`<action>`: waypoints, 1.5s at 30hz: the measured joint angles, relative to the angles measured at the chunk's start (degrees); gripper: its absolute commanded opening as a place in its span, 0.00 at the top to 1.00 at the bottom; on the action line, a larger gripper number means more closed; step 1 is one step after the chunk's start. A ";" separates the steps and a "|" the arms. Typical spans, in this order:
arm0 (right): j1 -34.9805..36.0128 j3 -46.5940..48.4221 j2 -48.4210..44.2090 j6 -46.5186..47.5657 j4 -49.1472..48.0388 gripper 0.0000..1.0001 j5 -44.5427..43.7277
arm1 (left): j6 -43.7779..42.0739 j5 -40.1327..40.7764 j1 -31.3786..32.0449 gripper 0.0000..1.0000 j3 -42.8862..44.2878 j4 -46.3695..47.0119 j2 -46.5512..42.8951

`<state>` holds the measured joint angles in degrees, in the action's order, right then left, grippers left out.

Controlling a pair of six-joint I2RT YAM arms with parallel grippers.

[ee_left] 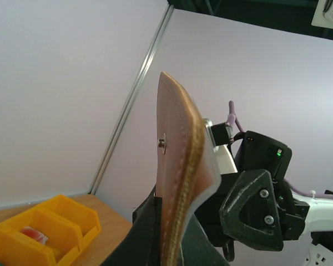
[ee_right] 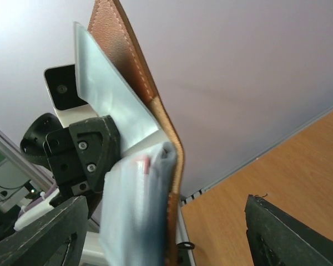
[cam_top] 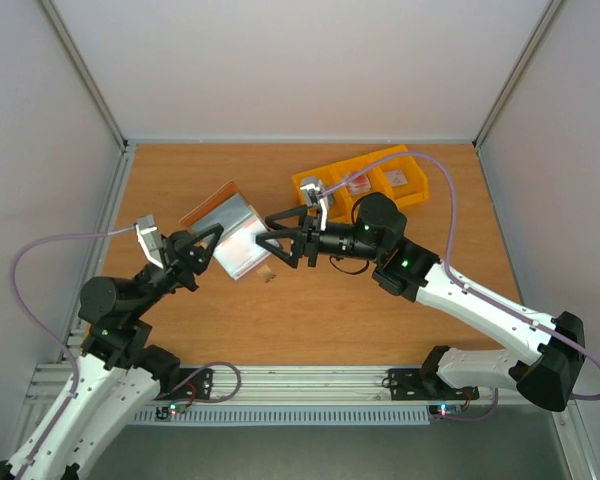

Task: Take the credit cards out of the card holder

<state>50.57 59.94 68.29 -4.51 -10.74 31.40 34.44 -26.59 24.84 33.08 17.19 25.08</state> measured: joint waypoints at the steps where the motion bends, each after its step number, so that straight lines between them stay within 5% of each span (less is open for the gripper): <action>1: 0.02 0.00 0.00 -0.20 -0.22 0.25 -0.09 | -0.13 -0.02 -0.02 1.00 -0.39 0.31 0.20; 12: 0.57 1.01 -0.85 0.96 5.31 0.33 -0.94 | -1.62 0.00 -0.02 1.00 -1.07 2.82 2.29; 18: 0.57 4.37 -0.87 4.17 7.56 0.53 0.07 | -4.96 -0.02 -0.02 1.00 -1.07 3.06 2.38; 23: 0.57 4.35 -0.87 4.96 8.35 0.48 0.28 | -5.86 -1.36 -0.07 1.00 -1.07 3.39 2.38; 40: -1.40 3.69 -2.75 8.00 19.69 0.59 7.02 | -6.40 -6.80 -0.07 1.00 -1.05 4.98 3.17; 45: -1.40 3.69 -2.01 7.54 20.17 0.74 7.48 | -6.43 -7.32 -0.07 1.00 -1.05 4.96 3.15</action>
<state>49.17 63.64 66.28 3.03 9.43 38.87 28.01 -33.91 24.77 32.03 22.15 28.23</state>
